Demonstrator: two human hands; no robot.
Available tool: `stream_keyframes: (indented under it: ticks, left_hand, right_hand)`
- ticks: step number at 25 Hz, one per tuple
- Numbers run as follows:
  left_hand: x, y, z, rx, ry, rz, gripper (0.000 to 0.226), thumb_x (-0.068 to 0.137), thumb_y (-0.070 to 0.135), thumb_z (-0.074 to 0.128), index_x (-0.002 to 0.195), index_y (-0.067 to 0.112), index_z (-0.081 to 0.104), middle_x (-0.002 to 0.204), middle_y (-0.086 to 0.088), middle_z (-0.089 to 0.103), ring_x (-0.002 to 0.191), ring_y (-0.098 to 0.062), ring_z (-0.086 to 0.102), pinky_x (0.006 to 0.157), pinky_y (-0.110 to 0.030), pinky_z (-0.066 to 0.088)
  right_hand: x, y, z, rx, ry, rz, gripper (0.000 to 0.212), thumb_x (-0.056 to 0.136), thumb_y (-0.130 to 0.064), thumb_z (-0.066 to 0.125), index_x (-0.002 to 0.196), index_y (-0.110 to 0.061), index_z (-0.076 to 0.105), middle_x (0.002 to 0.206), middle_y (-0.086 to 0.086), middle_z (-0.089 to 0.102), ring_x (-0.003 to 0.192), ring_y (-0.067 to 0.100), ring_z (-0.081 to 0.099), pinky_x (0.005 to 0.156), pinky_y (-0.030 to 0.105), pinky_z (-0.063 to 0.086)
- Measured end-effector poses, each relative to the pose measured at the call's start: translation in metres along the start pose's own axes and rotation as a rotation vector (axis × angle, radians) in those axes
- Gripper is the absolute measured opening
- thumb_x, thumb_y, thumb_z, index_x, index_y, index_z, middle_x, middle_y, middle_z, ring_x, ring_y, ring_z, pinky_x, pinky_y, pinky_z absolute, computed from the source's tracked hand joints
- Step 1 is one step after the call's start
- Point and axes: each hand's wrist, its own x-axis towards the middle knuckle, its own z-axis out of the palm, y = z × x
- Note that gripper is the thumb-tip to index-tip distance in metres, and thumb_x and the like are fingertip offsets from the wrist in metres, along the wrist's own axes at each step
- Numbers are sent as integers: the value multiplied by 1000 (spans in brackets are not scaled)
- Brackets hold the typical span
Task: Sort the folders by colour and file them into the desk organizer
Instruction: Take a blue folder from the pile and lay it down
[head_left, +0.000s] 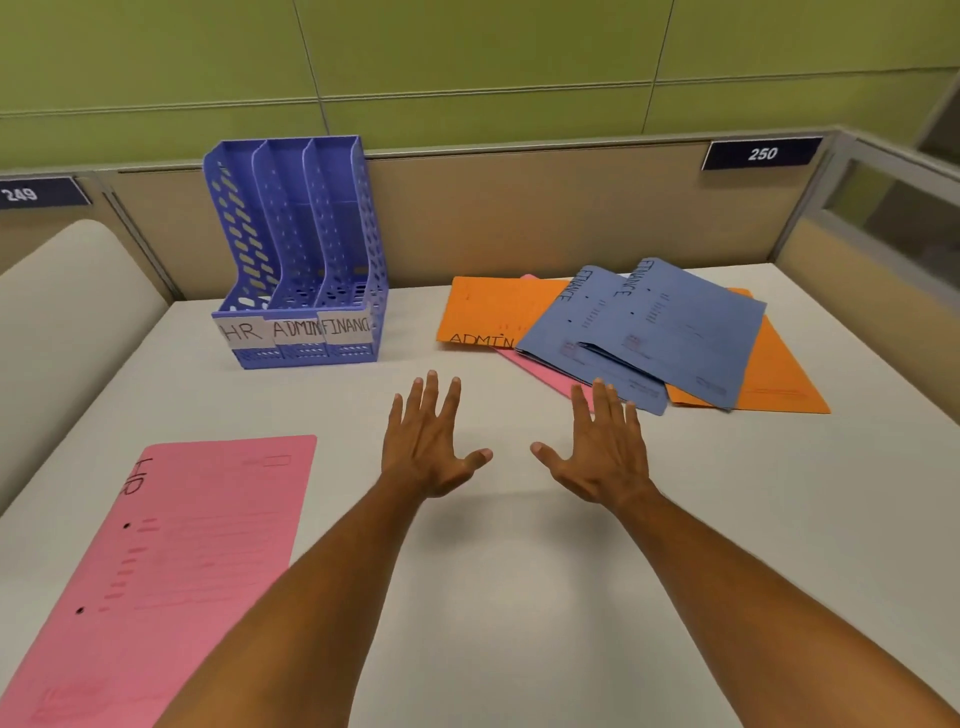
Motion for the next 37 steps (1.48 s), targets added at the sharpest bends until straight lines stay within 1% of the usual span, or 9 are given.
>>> stream_keyframes:
  ticks: [3,8,13,21,28,31,34,36,37]
  left_hand:
    - [27,46,9,13,-10,31,103,77,84,24,152,25,-14,161,-12,-14,148,-30,-11,118,-50,-2]
    - [66,114,17,-22,-34,84,98,81,77,32,154,21,-3,162,-13,-3,149,-30,0,119,-47,4]
    - [108,160,17,-78,-63,101,96,83,71,43,154,20,3,162,-12,3,148,-29,7,118,-45,13]
    - [176,187,19,-174,-130,82,92,80,55,61,150,13,19,158,-13,19,143,-32,21,112,-48,29]
    - [237,201,27,-352,-199,-3,88,83,46,65,150,8,21,154,-16,25,140,-34,27,111,-49,30]
    - [260,209,33,-402,-217,-41,72,89,43,59,144,6,33,146,-17,40,132,-34,39,105,-45,36]
    - [279,214,35,-513,-133,-135,41,95,34,52,123,4,55,127,-18,57,115,-33,52,88,-37,42]
    - [287,211,32,-601,-62,-245,29,94,29,56,110,6,62,116,-17,62,107,-31,56,81,-34,45]
    - [290,208,30,-641,-40,-289,27,91,27,61,107,6,63,113,-15,63,104,-31,58,82,-35,48]
  right_hand:
    - [15,48,3,1,-2,27,103,80,-81,29,154,-17,-2,162,17,0,150,32,0,120,50,1]
    - [33,121,6,13,4,90,102,81,-79,33,154,-16,2,162,17,5,150,32,6,121,50,7]
    - [58,173,7,56,-12,145,103,80,-79,37,154,-14,4,161,18,9,149,34,10,120,50,11]
    - [89,216,23,138,-43,219,100,82,-75,41,154,-14,8,161,18,11,148,34,11,120,47,12]
    - [105,230,43,206,-59,250,91,84,-72,42,151,-14,22,159,16,20,146,32,19,118,43,18]
    - [107,233,47,200,3,246,84,84,-69,46,147,-15,33,155,14,29,143,31,27,116,43,23]
    - [108,235,50,179,24,250,79,84,-68,47,144,-17,39,153,13,34,140,31,31,114,43,27]
    - [109,236,51,176,48,253,75,84,-66,49,140,-16,45,148,14,40,135,31,37,110,43,32]
    - [110,236,50,180,71,254,73,84,-65,51,137,-14,49,145,14,44,131,31,41,107,43,35]
